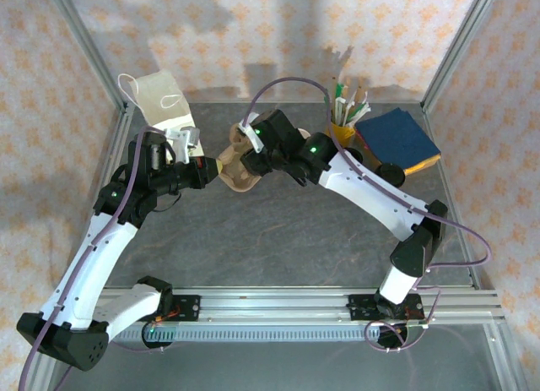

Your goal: Pack the takeout coffee

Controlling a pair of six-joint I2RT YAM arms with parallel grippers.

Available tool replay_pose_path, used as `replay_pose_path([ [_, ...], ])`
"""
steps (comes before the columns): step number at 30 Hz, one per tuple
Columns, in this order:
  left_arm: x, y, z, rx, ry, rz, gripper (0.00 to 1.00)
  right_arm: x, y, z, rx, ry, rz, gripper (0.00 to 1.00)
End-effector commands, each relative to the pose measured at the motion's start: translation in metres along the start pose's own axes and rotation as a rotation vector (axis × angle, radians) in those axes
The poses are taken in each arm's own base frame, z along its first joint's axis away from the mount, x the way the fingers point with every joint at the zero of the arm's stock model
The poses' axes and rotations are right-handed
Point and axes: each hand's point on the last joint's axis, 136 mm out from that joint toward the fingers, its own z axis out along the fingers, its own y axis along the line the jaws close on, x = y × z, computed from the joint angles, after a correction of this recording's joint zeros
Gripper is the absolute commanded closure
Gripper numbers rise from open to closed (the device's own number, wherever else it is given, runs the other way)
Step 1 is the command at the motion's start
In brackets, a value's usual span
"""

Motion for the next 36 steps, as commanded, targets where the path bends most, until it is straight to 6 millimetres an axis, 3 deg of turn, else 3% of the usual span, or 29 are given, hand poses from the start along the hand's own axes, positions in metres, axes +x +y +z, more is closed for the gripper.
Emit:
replay_pose_path([
  [1, -0.009, -0.020, -0.011, 0.065, -0.040, 0.029, 1.00, -0.002, -0.002, -0.001, 0.010, -0.016, 0.000, 0.55],
  [4, -0.009, -0.018, -0.010, 0.057, -0.043, 0.027, 0.99, -0.001, -0.003, -0.002, 0.013, -0.016, -0.001, 0.58],
  [8, -0.011, -0.018, -0.011, 0.058, -0.052, 0.023, 0.89, 0.002, -0.003, -0.005, 0.015, -0.014, -0.004, 0.61],
  [14, -0.018, -0.017, -0.014, 0.031, -0.081, 0.014, 0.62, 0.010, -0.005, -0.005, 0.022, 0.002, -0.008, 0.65],
  [18, -0.041, -0.005, -0.030, -0.095, -0.170, 0.006, 0.40, 0.014, -0.005, -0.006, 0.021, 0.012, -0.007, 0.65],
  [23, -0.086, 0.035, -0.061, -0.397, -0.288, -0.037, 0.28, 0.022, -0.004, -0.007, 0.012, 0.026, -0.003, 0.65],
  [28, -0.130, 0.104, -0.093, -0.759, -0.347, -0.128, 0.24, 0.031, -0.001, -0.009, -0.006, 0.034, 0.006, 0.65],
  [32, -0.151, 0.143, -0.104, -0.907, -0.331, -0.188, 0.25, 0.036, 0.000, -0.012, -0.015, 0.037, 0.007, 0.65],
  [36, -0.161, 0.181, -0.101, -1.000, -0.273, -0.232, 0.27, 0.038, 0.000, -0.018, -0.021, 0.034, 0.009, 0.65],
])
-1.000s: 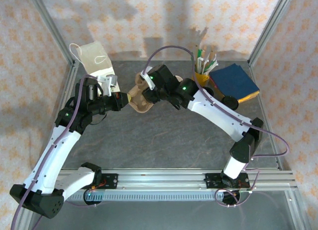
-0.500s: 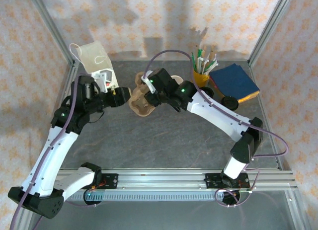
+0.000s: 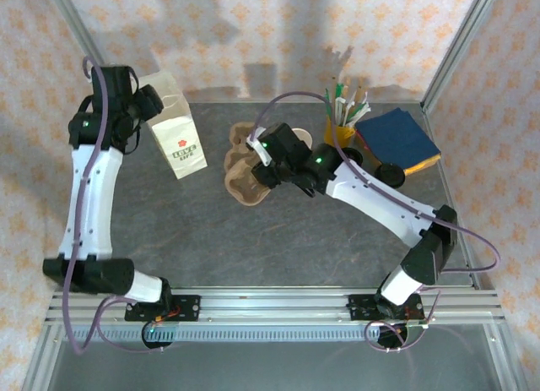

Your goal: Pack the takeout coffee

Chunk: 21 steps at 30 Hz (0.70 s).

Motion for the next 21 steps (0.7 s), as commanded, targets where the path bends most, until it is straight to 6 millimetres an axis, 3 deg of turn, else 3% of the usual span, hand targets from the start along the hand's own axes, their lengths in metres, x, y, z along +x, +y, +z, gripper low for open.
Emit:
replay_pose_path([
  [1, 0.001, 0.030, 0.016, -0.137, 0.067, 0.031, 0.29, -0.003, -0.001, -0.018, -0.009, -0.038, 0.016, 0.65],
  [8, 0.006, 0.041, 0.070, -0.126, 0.189, 0.005, 0.41, 0.004, -0.001, -0.023, -0.014, -0.042, 0.023, 0.65],
  [13, 0.015, 0.036, 0.101, -0.099, 0.275, 0.012, 0.52, 0.004, -0.001, -0.026, -0.016, -0.044, 0.025, 0.65],
  [21, 0.014, 0.026, 0.104, -0.048, 0.282, -0.001, 0.54, 0.004, -0.001, -0.028, -0.015, -0.048, 0.025, 0.65],
])
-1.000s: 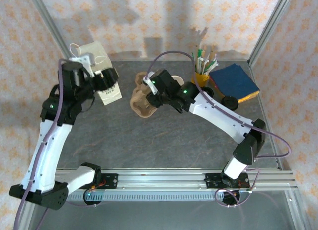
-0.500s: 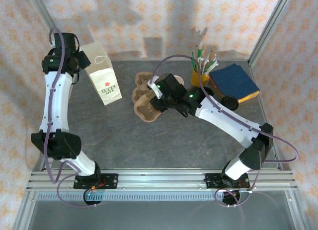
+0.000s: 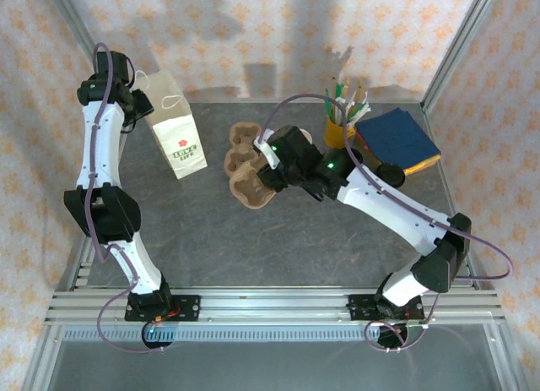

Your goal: Pack the takeout coffee

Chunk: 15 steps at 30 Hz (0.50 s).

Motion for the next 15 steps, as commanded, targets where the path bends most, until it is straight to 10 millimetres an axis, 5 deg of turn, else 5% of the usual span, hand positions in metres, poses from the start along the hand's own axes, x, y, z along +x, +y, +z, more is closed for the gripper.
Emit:
replay_pose_path([
  [1, -0.004, -0.001, -0.021, 0.023, -0.016, 0.008, 0.54, -0.001, -0.001, -0.008, 0.001, -0.018, 0.014, 0.65],
  [11, -0.011, -0.022, -0.064, 0.166, -0.078, -0.012, 0.54, -0.001, -0.002, -0.007, 0.005, -0.013, 0.004, 0.66],
  [15, -0.014, -0.026, -0.055, 0.174, -0.071, -0.012, 0.54, -0.003, -0.001, -0.007, 0.004, -0.017, 0.001, 0.66],
])
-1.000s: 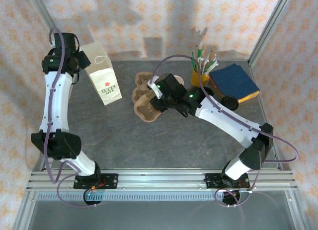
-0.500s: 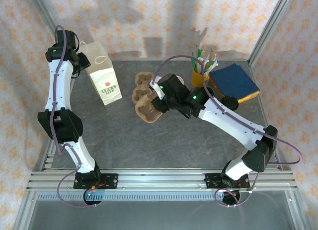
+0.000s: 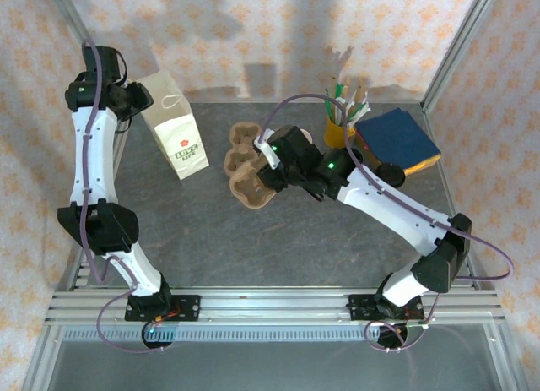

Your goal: Pack the takeout coffee

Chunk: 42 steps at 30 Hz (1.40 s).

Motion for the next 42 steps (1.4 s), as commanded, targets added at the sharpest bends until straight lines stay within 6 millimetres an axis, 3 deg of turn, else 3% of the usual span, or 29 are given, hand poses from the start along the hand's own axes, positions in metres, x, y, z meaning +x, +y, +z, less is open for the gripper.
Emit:
replay_pose_path([
  [1, -0.007, -0.003, 0.003, 0.012, -0.002, -0.005, 0.53, -0.003, -0.002, -0.008, 0.006, -0.017, 0.002, 0.66],
  [5, -0.004, 0.012, 0.023, -0.074, 0.024, -0.002, 0.54, -0.005, -0.002, -0.010, 0.004, -0.018, 0.003, 0.66],
  [14, 0.012, 0.022, 0.055, -0.114, 0.094, 0.003, 0.55, -0.004, -0.001, -0.008, 0.004, -0.012, 0.000, 0.66],
  [19, 0.022, 0.028, 0.065, -0.129, 0.123, 0.009, 0.66, -0.002, -0.001, -0.006, 0.002, -0.004, 0.003, 0.66],
  [22, 0.026, 0.029, 0.069, -0.127, 0.132, 0.012, 0.79, -0.001, -0.002, -0.007, 0.007, -0.006, 0.009, 0.66],
  [27, 0.028, 0.028, 0.055, -0.112, 0.112, 0.013, 0.89, -0.003, -0.002, -0.014, 0.001, -0.012, 0.015, 0.66],
  [32, 0.039, 0.027, 0.018, -0.069, 0.068, -0.011, 0.97, -0.005, 0.000, -0.025, -0.018, -0.031, 0.026, 0.66],
  [38, 0.068, 0.026, -0.035, 0.002, 0.030, -0.037, 0.99, -0.003, 0.000, -0.040, -0.026, -0.045, 0.034, 0.66],
  [42, 0.096, 0.026, -0.060, 0.041, 0.050, -0.035, 0.99, 0.000, 0.000, -0.049, -0.037, -0.053, 0.041, 0.66],
])
